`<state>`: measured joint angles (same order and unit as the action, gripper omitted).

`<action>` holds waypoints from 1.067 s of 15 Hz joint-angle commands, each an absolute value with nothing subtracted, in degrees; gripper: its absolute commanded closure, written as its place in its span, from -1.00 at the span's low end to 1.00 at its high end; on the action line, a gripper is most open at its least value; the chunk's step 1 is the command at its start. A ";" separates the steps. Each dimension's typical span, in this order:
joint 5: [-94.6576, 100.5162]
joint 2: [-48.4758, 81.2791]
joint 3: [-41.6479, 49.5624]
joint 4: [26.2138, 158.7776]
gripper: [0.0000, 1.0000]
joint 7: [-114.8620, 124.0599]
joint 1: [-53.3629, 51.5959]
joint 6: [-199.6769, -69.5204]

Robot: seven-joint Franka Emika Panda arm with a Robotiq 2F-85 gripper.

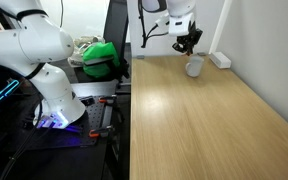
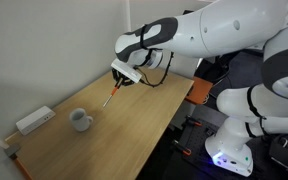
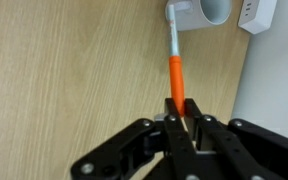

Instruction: Take the orange pen out of the white mug

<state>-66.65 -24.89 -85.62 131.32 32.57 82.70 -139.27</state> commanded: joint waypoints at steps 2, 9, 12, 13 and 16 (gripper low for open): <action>-63.87 -18.98 -88.30 132.80 0.93 33.09 84.28 -138.96; -61.05 -25.77 -91.33 132.53 -0.37 40.55 85.42 -137.66; -55.09 -30.26 -89.55 131.92 -0.80 47.59 78.84 -138.57; -52.60 -31.65 -88.87 131.60 -0.94 50.27 76.66 -138.56; -44.15 -35.04 -87.11 130.65 -1.00 59.39 71.58 -137.67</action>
<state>-50.03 -30.00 -89.71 131.56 51.86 75.95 -138.50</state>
